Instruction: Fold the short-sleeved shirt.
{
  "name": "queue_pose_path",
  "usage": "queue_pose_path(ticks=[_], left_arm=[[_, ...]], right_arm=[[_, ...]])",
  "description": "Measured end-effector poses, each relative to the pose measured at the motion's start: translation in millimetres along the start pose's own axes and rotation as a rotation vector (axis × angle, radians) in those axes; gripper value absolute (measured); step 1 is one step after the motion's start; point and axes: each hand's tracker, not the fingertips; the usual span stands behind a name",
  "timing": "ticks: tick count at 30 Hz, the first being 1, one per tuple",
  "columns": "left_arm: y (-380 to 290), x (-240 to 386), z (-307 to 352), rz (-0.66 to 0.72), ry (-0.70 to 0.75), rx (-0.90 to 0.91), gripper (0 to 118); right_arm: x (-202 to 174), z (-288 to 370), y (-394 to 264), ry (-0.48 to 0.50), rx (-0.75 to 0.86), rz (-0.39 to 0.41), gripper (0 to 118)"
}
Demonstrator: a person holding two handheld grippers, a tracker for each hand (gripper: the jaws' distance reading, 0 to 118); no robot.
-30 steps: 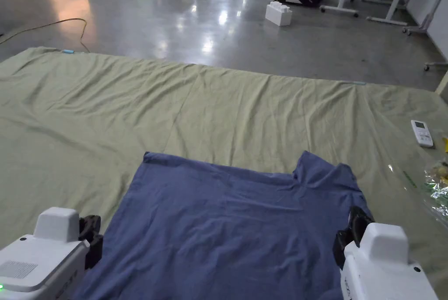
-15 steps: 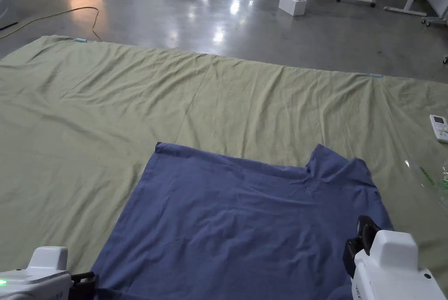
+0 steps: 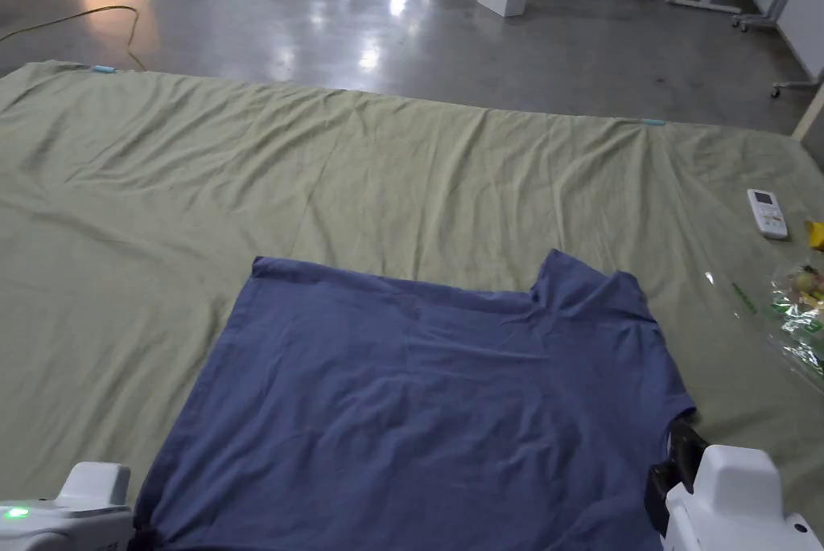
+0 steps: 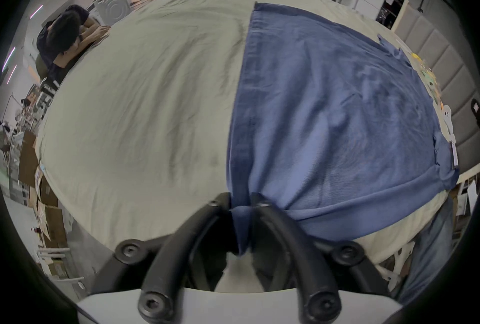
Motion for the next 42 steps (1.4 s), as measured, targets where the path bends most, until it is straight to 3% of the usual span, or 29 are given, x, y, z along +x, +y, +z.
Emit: queue_pose_path(ticks=[6,8,10,11,13,23,24,26,28,31,32,34,36,40,42], left_arm=[[-3.2,-5.1,10.3,0.013,-0.01,0.03,7],[-4.0,-7.7,14.6,0.023,-0.019,0.039,7],[-6.1,-8.4,17.9,0.011,-0.023,0.053,7],[-6.1,-9.0,19.3,0.014,-0.023,0.054,7],[-6.9,-10.7,20.4,0.021,-0.03,0.059,7],[-6.5,-9.4,13.8,0.013,-0.017,0.057,7],[-6.9,-9.7,13.2,0.016,-0.017,0.059,7],[-7.7,-10.3,12.6,0.021,-0.019,0.06,7],[-8.4,-9.8,14.7,0.025,-0.021,0.065,7],[-10.7,-10.7,15.0,0.035,-0.02,0.087,7],[-10.7,-10.7,14.5,0.036,-0.023,0.084,7],[-11.2,-9.6,14.1,0.034,-0.02,0.083,7],[-12.1,-8.6,16.3,0.036,-0.021,0.089,7],[-11.9,-12.0,21.0,0.052,-0.031,0.103,7],[-11.1,-14.0,23.8,0.083,-0.043,0.117,7]], right_arm=[[45.8,13.2,-12.2,-0.026,-0.211,-0.024,2],[61.0,14.1,-21.9,-0.014,-0.335,-0.038,25],[75.4,15.8,-39.0,-0.013,-0.47,-0.065,55],[78.8,17.5,-47.0,-0.018,-0.488,-0.077,64],[82.5,20.5,-64.6,-0.026,-0.544,-0.068,69],[67.4,-6.5,-112.6,0.025,-0.692,-0.1,69],[64.8,-11.8,-114.1,0.025,-0.698,-0.098,65],[60.8,-19.1,-114.0,0.062,-0.709,-0.109,46],[55.1,-20.7,-109.8,0.043,-0.717,-0.066,39],[54.0,-20.5,-105.9,0.056,-0.721,-0.03,13],[55.1,-19.7,-103.7,0.058,-0.722,-0.019,9],[53.6,-15.6,-96.3,0.061,-0.733,0.038,7],[45.6,-9.8,-87.9,0.041,-0.74,0.182,7],[39.0,-2.9,-81.6,0.044,-0.715,0.232,6],[43.0,-1.6,-78.5,0.044,-0.706,0.189,6]])
